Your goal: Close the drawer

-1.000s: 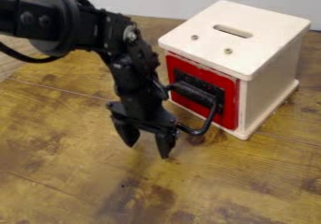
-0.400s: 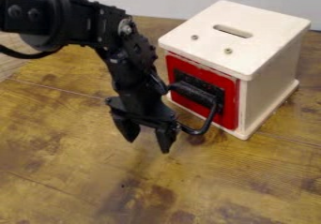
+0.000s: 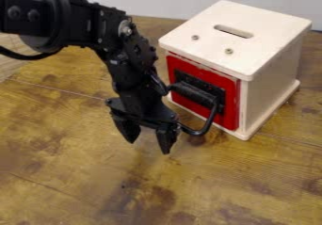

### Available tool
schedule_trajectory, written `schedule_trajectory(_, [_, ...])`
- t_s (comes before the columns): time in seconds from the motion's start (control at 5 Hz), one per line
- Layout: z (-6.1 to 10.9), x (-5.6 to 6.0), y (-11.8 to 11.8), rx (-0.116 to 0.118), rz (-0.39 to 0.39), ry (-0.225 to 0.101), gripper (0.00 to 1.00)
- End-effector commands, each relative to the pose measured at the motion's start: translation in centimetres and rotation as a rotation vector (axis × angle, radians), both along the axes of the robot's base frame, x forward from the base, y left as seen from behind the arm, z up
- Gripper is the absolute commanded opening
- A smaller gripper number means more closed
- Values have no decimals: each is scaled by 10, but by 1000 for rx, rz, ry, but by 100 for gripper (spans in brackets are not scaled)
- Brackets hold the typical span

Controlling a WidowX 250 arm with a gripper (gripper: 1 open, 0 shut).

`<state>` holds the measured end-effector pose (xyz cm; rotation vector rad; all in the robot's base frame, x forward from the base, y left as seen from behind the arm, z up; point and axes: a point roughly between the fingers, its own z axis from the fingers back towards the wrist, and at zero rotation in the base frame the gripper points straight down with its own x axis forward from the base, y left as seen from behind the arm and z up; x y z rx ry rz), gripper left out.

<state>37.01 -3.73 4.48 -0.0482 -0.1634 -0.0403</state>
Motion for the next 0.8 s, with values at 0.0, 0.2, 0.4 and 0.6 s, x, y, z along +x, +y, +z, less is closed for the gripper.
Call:
schedule_trajectory(0.0, [22, 6, 11, -1, 27, -65, 100])
schedule_trajectory(0.2, [22, 6, 15, 1, 36, -68, 100])
schedule_trajectory(0.4, [23, 6, 16, 3, 40, -69, 100])
schedule_trajectory(0.6, [23, 6, 17, 4, 42, -71, 100])
